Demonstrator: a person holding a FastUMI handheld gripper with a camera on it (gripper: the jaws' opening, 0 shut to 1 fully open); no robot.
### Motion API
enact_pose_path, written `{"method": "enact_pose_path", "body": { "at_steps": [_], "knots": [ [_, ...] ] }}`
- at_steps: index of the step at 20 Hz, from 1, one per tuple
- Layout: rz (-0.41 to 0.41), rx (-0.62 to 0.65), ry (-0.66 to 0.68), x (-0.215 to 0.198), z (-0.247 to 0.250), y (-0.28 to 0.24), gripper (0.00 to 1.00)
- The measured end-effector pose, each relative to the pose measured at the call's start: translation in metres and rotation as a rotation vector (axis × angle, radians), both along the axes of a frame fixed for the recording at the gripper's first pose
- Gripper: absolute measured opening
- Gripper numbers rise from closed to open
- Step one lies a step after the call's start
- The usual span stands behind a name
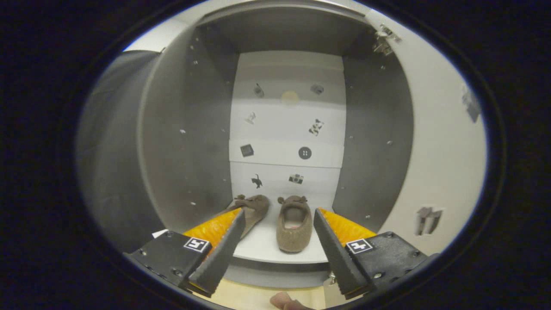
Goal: Open the shoe cabinet door, grab the shoes and put them into the shoe cabinet, then close the shoe cabinet door.
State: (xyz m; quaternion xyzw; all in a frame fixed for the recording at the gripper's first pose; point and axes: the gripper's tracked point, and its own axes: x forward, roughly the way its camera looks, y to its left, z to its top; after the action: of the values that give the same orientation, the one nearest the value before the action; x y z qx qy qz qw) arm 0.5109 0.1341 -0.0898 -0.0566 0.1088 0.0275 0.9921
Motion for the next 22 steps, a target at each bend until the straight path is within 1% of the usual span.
{"method": "enact_pose_path", "body": {
  "at_steps": [5, 8, 12, 18, 22],
  "knots": [
    [0.030, -0.004, -0.037, -0.091, 0.030, 0.004, 1.00],
    [0.025, 0.008, -0.055, -0.148, 0.045, -0.006, 1.00],
    [0.034, -0.015, -0.083, -0.222, 0.061, -0.019, 1.00],
    [0.052, 0.011, -0.093, -0.309, 0.076, -0.035, 1.00],
    [0.064, 0.045, -0.094, -0.350, 0.080, -0.065, 1.00]
  ]
}}
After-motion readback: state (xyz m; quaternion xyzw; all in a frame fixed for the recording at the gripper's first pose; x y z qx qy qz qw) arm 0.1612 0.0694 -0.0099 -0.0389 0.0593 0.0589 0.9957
